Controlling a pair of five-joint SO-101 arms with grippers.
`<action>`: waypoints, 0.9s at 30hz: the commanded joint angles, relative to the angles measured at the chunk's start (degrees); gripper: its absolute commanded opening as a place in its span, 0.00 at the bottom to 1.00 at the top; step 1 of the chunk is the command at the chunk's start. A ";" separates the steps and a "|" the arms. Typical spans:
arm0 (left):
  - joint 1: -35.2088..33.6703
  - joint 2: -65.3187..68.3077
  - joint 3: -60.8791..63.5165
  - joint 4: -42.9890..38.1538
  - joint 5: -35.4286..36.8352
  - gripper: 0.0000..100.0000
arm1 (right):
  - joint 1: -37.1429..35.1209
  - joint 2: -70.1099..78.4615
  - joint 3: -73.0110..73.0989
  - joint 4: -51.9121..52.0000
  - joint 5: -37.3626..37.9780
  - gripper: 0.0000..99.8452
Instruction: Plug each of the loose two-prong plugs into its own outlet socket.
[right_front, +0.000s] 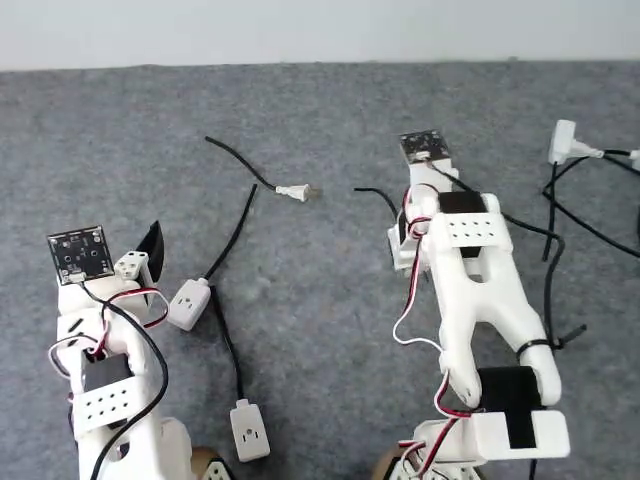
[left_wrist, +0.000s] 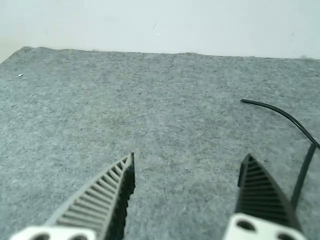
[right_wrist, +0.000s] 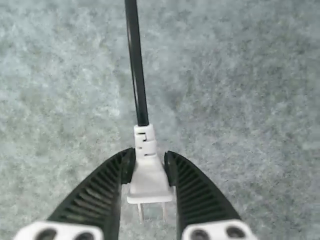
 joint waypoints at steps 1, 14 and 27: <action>0.62 -0.70 -0.66 -1.49 -1.49 0.32 | 2.07 -0.40 -3.08 -1.63 -0.62 0.01; 7.91 -1.05 -0.13 1.23 -10.02 0.32 | 0.75 -2.15 -5.45 -8.48 4.04 0.01; 16.26 -1.05 -17.27 8.35 -6.07 0.32 | -3.65 -23.08 -21.10 -10.33 -4.84 0.01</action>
